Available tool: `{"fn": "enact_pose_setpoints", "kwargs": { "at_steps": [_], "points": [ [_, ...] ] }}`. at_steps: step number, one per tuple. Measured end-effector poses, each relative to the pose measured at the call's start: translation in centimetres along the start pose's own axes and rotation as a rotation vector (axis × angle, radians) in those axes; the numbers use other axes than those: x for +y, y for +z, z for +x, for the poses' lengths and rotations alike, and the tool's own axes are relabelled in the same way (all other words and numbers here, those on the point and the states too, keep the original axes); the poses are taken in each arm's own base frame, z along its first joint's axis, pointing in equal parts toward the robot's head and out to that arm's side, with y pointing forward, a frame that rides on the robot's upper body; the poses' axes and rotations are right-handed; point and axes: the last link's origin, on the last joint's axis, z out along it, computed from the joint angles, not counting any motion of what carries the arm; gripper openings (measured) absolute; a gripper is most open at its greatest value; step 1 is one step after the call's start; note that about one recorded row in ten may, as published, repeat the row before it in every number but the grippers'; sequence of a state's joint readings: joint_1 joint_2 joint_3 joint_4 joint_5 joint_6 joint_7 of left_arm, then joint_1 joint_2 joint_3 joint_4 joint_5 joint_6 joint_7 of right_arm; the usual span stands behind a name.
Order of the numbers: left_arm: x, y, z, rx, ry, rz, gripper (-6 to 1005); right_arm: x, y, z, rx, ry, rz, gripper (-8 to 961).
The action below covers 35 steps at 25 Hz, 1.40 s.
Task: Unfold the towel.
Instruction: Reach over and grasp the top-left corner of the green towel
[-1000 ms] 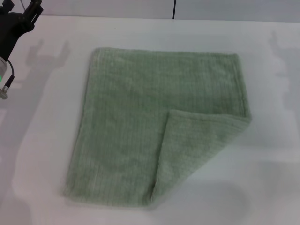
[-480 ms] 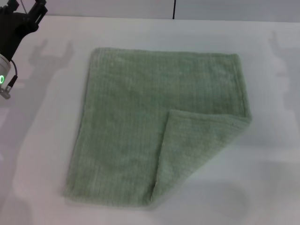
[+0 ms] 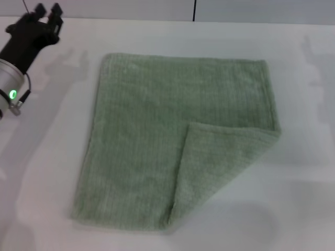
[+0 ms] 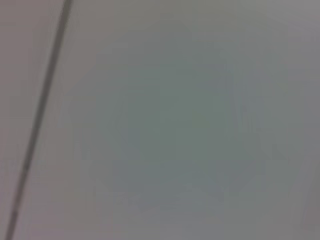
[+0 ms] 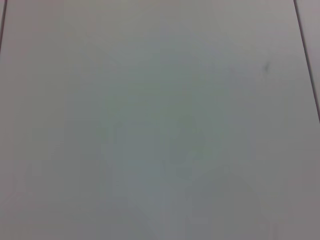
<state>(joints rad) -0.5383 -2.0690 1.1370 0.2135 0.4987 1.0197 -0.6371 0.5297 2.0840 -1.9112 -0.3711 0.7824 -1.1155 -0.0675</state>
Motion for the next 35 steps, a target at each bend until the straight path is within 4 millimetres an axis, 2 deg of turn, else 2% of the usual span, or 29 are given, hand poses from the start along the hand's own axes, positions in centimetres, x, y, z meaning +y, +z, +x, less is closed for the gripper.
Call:
{"fn": "enact_pose_setpoints", "kwargs": {
  "at_steps": [5,8,13,27,35],
  "points": [
    [1.6,0.6,-0.5,-0.049,0.024,-0.087,409,0.0,-0.1,0.0,0.0,0.0,0.001,816],
    [2.9,1.4,-1.1,-0.105,0.028,-0.144,174,0.0,-0.1,0.0,0.0,0.0,0.002,816],
    [4.4,2.6,-2.1,-0.193,0.056,-0.18,-2,0.0,-0.1,0.1,0.007,0.0,-0.001,816],
    [4.6,4.6,-3.6,-0.366,0.133,-0.105,-2,1.0,0.1,0.1,0.01,-0.003,-0.039,816],
    [4.8,4.5,-4.4,-0.42,0.162,-0.108,-2,1.3,0.5,0.3,0.031,-0.004,-0.054,816]
  ]
}}
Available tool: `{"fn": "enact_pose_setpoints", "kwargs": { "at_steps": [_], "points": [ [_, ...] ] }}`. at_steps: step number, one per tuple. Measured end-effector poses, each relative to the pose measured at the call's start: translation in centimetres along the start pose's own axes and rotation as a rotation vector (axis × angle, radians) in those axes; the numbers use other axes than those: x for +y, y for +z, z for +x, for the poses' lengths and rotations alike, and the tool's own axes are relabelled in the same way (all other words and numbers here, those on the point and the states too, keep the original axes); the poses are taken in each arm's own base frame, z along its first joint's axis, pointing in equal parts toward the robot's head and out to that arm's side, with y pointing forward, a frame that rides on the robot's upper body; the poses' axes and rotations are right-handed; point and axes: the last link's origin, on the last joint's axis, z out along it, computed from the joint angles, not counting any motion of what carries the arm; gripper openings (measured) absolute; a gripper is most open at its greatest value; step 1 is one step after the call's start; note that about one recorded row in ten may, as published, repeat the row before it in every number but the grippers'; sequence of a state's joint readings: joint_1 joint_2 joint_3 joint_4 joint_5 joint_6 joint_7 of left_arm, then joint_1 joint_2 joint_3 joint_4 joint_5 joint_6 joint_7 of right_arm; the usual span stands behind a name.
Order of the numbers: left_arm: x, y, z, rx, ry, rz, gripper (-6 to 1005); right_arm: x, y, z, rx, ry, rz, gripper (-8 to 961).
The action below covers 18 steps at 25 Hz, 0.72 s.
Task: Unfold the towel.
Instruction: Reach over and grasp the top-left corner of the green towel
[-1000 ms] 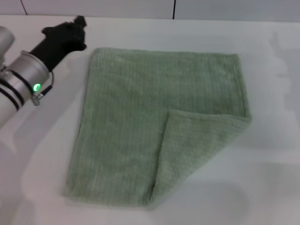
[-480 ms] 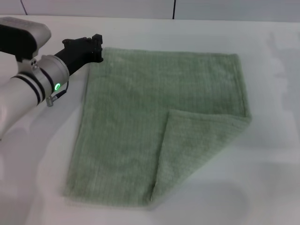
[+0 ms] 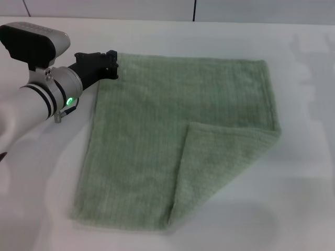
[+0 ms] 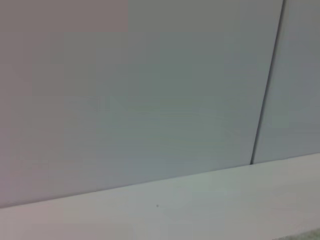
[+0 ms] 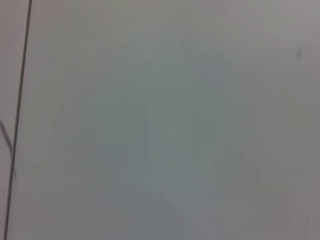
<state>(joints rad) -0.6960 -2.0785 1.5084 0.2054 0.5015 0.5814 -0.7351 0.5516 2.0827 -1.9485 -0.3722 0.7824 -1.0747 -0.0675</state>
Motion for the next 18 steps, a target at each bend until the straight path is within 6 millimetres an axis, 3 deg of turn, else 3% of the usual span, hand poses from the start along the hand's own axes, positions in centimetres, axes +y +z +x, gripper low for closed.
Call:
{"fn": "enact_pose_setpoints", "kwargs": {
  "at_steps": [7,18],
  "points": [
    [0.0,0.0,-0.1,-0.007,0.003,0.002,-2,1.0,0.5,0.2,0.03,0.009,-0.032,816],
    [0.1,0.1,-0.5,-0.037,0.018,0.004,-2,4.8,1.9,-0.4,0.119,0.065,-0.148,815]
  ]
}}
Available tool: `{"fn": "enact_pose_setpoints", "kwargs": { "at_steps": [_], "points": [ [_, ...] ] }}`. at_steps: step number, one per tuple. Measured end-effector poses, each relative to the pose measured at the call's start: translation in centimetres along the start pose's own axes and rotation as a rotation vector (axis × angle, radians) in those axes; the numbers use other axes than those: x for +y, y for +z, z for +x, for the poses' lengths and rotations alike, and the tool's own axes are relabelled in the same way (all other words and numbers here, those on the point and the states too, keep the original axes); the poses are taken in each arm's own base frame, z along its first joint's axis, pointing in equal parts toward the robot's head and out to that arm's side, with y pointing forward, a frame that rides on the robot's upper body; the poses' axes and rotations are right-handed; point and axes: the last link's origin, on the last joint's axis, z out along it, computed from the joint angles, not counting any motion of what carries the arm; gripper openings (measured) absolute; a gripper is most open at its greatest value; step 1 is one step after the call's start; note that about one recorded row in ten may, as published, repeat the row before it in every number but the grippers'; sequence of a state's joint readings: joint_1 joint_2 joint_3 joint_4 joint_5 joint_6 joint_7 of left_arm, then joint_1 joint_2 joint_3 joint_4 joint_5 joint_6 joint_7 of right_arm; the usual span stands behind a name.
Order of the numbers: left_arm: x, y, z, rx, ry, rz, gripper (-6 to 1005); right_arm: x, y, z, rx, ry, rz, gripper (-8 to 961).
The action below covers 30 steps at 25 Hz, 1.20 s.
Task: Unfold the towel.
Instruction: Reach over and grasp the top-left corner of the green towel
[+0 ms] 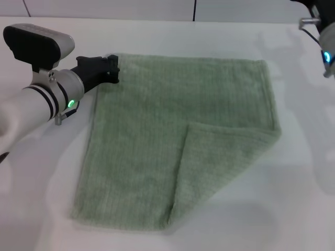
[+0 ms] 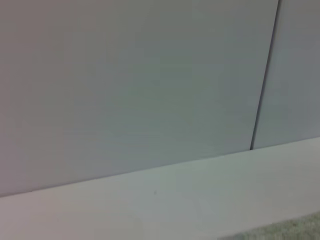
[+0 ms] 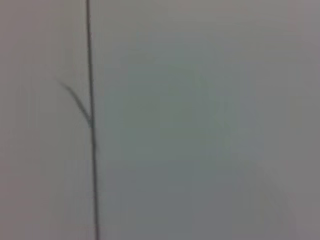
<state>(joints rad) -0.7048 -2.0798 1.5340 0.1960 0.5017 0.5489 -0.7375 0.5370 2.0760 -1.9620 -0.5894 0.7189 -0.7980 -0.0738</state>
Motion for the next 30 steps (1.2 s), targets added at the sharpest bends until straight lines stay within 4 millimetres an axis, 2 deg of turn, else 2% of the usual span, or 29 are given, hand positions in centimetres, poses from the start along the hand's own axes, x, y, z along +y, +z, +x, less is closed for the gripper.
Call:
{"fn": "enact_pose_setpoints", "kwargs": {
  "at_steps": [5,16,25,30],
  "points": [
    [0.0,-0.2,-0.4,-0.009,0.003,-0.002,-2,1.1,0.9,-0.9,0.036,0.022,-0.037,815],
    [-0.1,-0.2,-0.5,-0.011,-0.007,0.0,-2,1.9,2.1,-2.6,0.134,0.005,-0.083,815],
    [-0.2,-0.3,-0.5,-0.013,-0.008,0.001,-2,3.4,3.1,-5.9,0.244,0.013,-0.138,815],
    [-0.1,-0.3,-0.6,-0.013,-0.01,0.0,-2,3.5,3.4,-7.3,0.299,0.025,-0.149,815]
  ]
}}
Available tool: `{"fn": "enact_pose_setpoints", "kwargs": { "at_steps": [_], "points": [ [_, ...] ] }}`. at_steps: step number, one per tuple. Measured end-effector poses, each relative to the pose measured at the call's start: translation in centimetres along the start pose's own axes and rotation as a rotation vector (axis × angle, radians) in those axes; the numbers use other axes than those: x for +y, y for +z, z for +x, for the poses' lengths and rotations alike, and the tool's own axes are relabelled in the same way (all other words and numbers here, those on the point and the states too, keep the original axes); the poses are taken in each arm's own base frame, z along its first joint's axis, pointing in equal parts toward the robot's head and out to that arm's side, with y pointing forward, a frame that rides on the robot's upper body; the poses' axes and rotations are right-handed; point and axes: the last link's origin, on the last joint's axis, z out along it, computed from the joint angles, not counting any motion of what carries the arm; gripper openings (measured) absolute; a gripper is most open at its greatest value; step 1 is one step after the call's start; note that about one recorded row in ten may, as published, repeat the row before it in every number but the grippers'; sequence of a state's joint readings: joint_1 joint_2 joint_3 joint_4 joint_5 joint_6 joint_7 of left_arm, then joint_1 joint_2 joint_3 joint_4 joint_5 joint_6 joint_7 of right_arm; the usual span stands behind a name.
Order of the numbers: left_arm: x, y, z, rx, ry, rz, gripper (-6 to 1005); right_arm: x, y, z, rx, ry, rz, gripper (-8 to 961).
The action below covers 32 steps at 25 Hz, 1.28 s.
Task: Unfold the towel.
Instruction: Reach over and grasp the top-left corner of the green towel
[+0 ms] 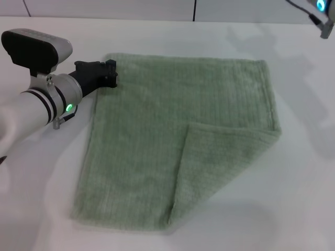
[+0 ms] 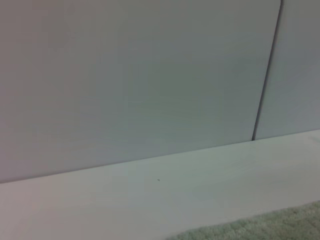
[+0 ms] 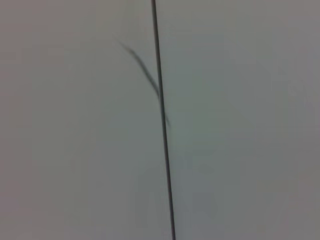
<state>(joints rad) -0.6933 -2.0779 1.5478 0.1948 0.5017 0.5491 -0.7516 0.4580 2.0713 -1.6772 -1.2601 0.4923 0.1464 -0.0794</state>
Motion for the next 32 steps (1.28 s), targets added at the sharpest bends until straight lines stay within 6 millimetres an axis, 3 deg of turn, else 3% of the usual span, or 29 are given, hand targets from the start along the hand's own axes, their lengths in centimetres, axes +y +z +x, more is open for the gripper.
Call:
{"fn": "enact_pose_setpoints", "kwargs": {
  "at_steps": [5,12,32],
  "points": [
    [0.0,0.0,-0.1,-0.001,-0.001,0.0,-2,0.2,-0.3,-2.5,0.063,0.017,-0.02,815],
    [0.1,-0.1,-0.2,-0.006,0.005,-0.004,-2,2.8,-0.3,-5.5,0.123,-0.016,-0.099,815],
    [0.1,-0.1,-0.4,-0.01,0.008,-0.005,-2,5.7,0.2,-6.3,0.241,-0.105,-0.183,814]
  ]
}}
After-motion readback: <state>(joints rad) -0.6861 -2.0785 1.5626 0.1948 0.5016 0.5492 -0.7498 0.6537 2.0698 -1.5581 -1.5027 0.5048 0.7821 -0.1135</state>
